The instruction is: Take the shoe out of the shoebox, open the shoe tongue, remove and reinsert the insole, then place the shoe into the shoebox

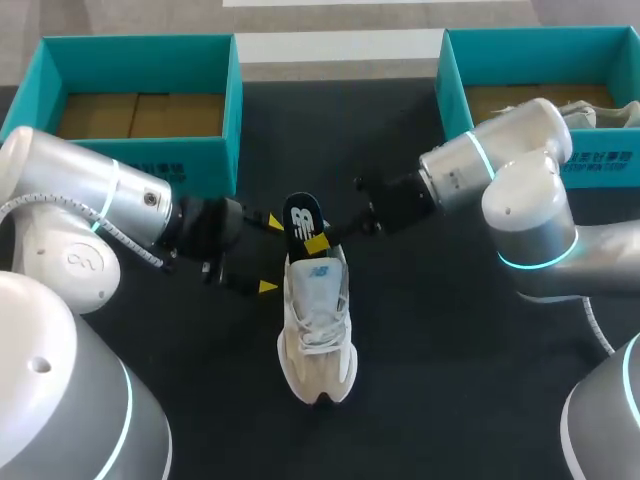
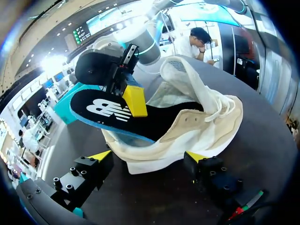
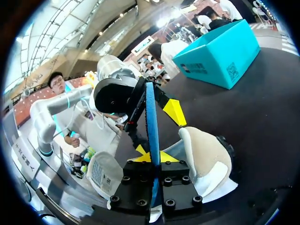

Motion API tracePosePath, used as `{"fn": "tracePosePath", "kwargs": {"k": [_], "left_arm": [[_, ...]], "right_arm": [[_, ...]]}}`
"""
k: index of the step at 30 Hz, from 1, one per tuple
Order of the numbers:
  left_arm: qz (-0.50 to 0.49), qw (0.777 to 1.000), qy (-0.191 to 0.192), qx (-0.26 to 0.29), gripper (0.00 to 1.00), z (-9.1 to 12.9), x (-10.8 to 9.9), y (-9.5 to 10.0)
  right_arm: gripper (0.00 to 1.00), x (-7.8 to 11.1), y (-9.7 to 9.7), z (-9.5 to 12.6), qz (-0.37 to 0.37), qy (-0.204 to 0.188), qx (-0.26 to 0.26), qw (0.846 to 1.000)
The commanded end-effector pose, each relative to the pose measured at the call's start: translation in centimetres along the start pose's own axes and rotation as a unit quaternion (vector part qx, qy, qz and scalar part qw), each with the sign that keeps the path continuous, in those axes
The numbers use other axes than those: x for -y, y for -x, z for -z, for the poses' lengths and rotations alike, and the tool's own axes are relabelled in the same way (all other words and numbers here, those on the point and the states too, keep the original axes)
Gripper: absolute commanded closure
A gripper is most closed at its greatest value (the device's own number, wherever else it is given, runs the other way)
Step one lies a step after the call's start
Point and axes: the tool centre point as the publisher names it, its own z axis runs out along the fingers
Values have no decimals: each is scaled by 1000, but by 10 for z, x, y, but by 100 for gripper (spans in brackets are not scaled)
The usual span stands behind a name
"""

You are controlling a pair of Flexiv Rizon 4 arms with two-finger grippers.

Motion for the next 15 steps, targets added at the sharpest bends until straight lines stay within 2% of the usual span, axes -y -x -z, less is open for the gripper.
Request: {"fn": "tracePosePath", "kwargs": {"k": [1, 7, 10, 12, 13, 14, 15], "left_arm": [[0, 1000, 2, 0, 0, -1, 1, 0], [0, 1000, 2, 0, 0, -1, 1, 0], [0, 1000, 2, 0, 0, -1, 1, 0], [0, 1000, 2, 0, 0, -1, 1, 0], [0, 1000, 2, 0, 0, -1, 1, 0], [0, 1000, 2, 0, 0, -1, 1, 0], [0, 1000, 2, 0, 0, -1, 1, 0]], "right_arm": [[100, 16, -1, -12, -18, -7, -5, 1000], [100, 38, -10, -19, -51, -16, -10, 999], [100, 40, -10, -20, -58, -19, -8, 998], [100, 34, -12, -18, -55, -20, -4, 998], [98, 33, -11, -18, -51, -21, -1, 998], [84, 30, -11, -16, -47, -20, 2, 999], [76, 27, -11, -15, -43, -20, 6, 999]]}}
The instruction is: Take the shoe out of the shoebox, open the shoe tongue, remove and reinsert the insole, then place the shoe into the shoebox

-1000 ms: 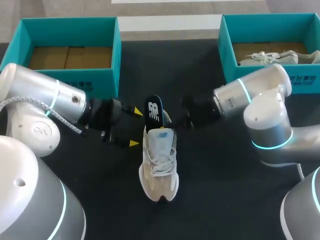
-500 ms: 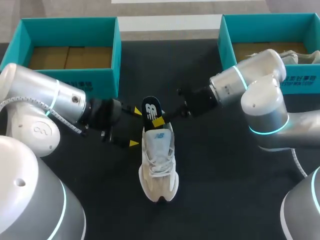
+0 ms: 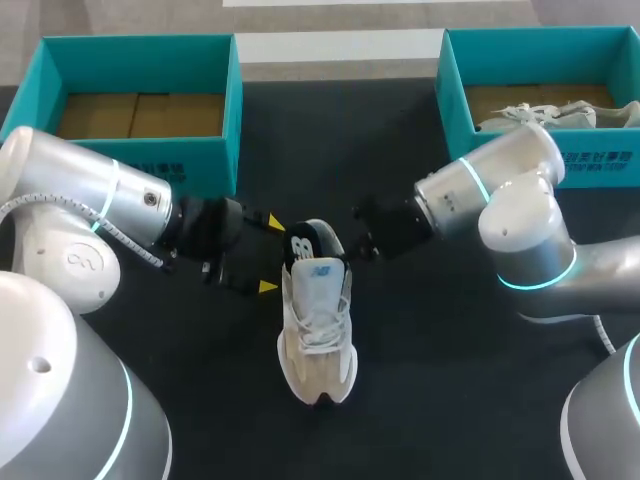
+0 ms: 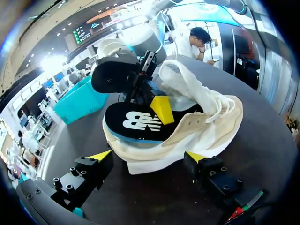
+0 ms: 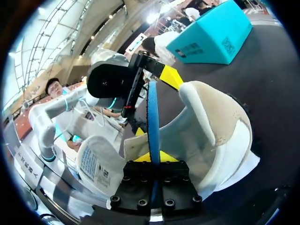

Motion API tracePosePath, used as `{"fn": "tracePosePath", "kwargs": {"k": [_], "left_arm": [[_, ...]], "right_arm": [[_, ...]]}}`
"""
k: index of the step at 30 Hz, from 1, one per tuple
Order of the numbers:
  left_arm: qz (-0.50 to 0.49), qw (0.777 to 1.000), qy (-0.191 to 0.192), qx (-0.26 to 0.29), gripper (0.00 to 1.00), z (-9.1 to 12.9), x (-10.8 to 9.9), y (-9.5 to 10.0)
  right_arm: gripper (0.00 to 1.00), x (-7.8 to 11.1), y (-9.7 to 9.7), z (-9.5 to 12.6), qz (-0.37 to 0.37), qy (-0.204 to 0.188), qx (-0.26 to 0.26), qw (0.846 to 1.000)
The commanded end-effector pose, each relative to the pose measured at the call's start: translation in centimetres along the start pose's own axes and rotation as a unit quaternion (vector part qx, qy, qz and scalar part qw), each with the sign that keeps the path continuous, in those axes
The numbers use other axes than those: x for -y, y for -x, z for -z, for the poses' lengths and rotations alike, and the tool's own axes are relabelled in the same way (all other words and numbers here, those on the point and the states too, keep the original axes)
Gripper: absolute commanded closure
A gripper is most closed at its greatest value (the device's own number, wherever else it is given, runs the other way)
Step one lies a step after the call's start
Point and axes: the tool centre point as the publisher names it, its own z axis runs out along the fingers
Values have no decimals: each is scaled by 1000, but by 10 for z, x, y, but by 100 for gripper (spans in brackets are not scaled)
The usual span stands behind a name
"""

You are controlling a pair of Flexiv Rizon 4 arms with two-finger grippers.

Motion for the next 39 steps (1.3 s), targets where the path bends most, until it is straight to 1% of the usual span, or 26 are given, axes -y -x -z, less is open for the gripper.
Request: {"fn": "tracePosePath", "kwargs": {"k": [1, 2, 4, 10, 11, 12, 13, 17, 23, 26, 27, 28, 29, 31, 34, 39], "left_arm": [[0, 1000, 2, 0, 0, -1, 0, 0], [0, 1000, 2, 0, 0, -1, 0, 0], [0, 1000, 2, 0, 0, -1, 0, 0], [0, 1000, 2, 0, 0, -1, 0, 0], [0, 1000, 2, 0, 0, -1, 0, 0], [0, 1000, 2, 0, 0, -1, 0, 0], [0, 1000, 2, 0, 0, -1, 0, 0], [0, 1000, 2, 0, 0, -1, 0, 0], [0, 1000, 2, 0, 0, -1, 0, 0], [0, 1000, 2, 0, 0, -1, 0, 0], [0, 1000, 2, 0, 0, -1, 0, 0], [0, 1000, 2, 0, 0, -1, 0, 0], [0, 1000, 2, 0, 0, -1, 0, 0], [0, 1000, 2, 0, 0, -1, 0, 0], [0, 1000, 2, 0, 0, -1, 0, 0], [0, 1000, 2, 0, 0, -1, 0, 0]], "right_arm": [[73, -9, -6, 4, 9, -1, 13, 1000], [71, -12, -6, 6, 13, -2, 15, 1000], [71, -19, -6, 9, 22, 0, 17, 1000], [76, -35, 4, 14, 40, 2, 16, 999], [82, -36, 6, 14, 41, 0, 16, 999], [93, -36, 7, 14, 41, -3, 14, 999], [100, -36, 7, 13, 39, -5, 12, 999], [100, -24, 7, 6, 20, -23, 6, 1000], [100, -2, 2, -2, -8, -19, 3, 1000], [100, 1, 2, -4, -13, -17, 7, 1000], [98, 1, 2, -3, -13, -15, 9, 1000], [84, -1, 1, -2, -11, -14, 11, 1000], [75, -3, 1, -1, -8, -15, 14, 1000], [65, -8, -2, 1, -2, -18, 18, 1000], [62, -17, -7, 6, 7, -22, 25, 999], [60, -30, -15, 10, 29, -22, 38, 999]]}}
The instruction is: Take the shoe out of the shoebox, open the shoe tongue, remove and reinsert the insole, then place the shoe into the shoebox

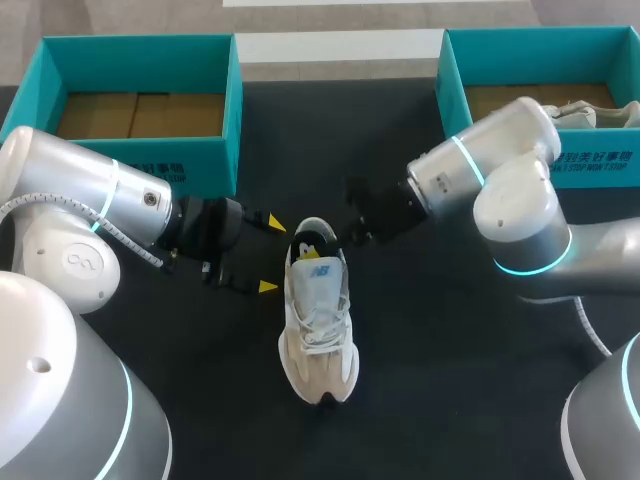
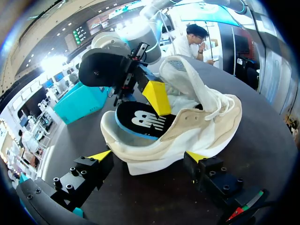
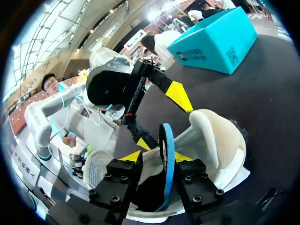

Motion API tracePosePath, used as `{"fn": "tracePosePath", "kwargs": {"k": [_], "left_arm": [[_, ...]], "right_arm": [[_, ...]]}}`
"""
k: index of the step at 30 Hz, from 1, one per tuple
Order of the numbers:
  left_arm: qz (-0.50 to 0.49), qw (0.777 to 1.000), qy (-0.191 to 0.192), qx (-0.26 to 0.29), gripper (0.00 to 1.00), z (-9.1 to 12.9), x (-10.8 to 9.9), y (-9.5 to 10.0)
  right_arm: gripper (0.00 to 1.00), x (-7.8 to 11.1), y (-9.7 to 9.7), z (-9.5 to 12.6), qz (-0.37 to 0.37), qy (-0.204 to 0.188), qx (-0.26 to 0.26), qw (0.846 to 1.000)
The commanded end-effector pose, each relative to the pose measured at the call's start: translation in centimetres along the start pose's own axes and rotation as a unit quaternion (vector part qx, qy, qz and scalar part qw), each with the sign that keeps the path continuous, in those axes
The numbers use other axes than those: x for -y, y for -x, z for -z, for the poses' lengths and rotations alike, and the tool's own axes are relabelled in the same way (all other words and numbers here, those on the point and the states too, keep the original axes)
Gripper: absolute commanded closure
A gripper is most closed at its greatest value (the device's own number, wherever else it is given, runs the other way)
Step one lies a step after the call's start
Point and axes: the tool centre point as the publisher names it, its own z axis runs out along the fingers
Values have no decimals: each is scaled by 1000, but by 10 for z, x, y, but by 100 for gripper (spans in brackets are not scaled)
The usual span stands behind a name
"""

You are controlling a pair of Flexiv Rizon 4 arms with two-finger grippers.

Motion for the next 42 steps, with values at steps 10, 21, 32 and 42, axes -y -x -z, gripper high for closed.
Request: {"fn": "tracePosePath", "kwargs": {"k": [10, 21, 32, 42], "left_arm": [[0, 1000, 2, 0, 0, -1, 1, 0], [0, 1000, 2, 0, 0, -1, 1, 0], [-20, 999, 19, -42, 0, 15, 6, -2], [-65, 995, 51, -50, 0, 64, -10, 21]], "right_arm": [[53, -43, -13, 20, 55, -10, 29, 998], [52, -55, -29, 71, 53, 30, 116, 991], [100, -46, -46, 64, -96, 16, 281, 955], [100, -46, -46, 64, -96, 16, 281, 955]]}}
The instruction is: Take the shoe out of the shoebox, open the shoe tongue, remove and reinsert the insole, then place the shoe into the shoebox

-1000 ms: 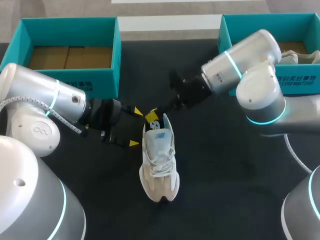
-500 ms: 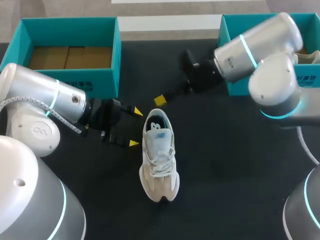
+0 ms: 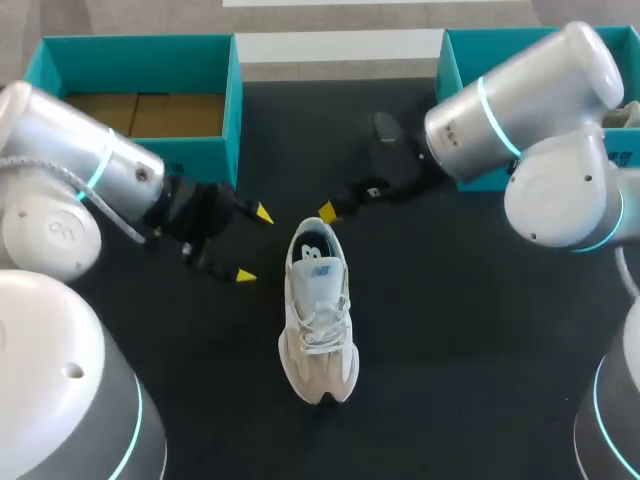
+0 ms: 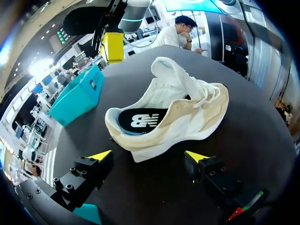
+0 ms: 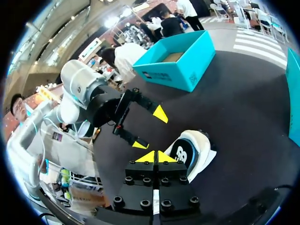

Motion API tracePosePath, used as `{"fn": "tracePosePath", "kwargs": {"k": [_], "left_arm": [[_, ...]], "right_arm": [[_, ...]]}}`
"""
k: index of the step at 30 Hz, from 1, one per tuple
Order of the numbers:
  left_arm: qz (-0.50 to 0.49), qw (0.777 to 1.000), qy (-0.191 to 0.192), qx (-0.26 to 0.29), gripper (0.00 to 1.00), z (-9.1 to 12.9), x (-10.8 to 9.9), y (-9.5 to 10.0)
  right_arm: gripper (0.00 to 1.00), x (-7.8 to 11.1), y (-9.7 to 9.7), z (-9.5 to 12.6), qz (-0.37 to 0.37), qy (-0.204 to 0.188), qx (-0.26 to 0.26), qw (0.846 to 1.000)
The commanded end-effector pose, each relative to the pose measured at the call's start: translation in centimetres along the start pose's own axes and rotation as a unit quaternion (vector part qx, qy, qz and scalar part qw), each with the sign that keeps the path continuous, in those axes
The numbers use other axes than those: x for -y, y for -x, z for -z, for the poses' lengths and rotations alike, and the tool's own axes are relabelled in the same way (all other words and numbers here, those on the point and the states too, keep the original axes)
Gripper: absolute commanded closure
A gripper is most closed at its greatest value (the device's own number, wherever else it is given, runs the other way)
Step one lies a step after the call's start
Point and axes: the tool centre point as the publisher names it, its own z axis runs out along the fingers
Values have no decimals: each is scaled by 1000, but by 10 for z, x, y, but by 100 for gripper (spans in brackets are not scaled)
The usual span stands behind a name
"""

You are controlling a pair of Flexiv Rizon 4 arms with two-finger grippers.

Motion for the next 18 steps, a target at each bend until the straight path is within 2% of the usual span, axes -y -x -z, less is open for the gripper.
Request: {"fn": "tracePosePath", "kwargs": {"k": [1, 4, 9, 12, 18], "left_arm": [[-9, 1000, -2, -6, 0, 32, -9, 8], [-11, 1000, -1, 8, 0, 50, -20, 16], [-17, 1000, 1, 20, 0, 72, -25, 22], [-14, 999, 14, 26, 0, 80, -27, 24], [-14, 1000, 11, 24, 0, 93, -32, 26]], "right_arm": [[100, -3, -3, -1, -1, -4, 63, 998], [100, -3, -3, -1, -1, -4, 63, 998], [100, -3, -3, -1, -1, -4, 63, 998], [100, -2, 1, -12, -31, -4, 118, 993], [100, 3, 8, -25, -85, -35, 210, 973]]}}
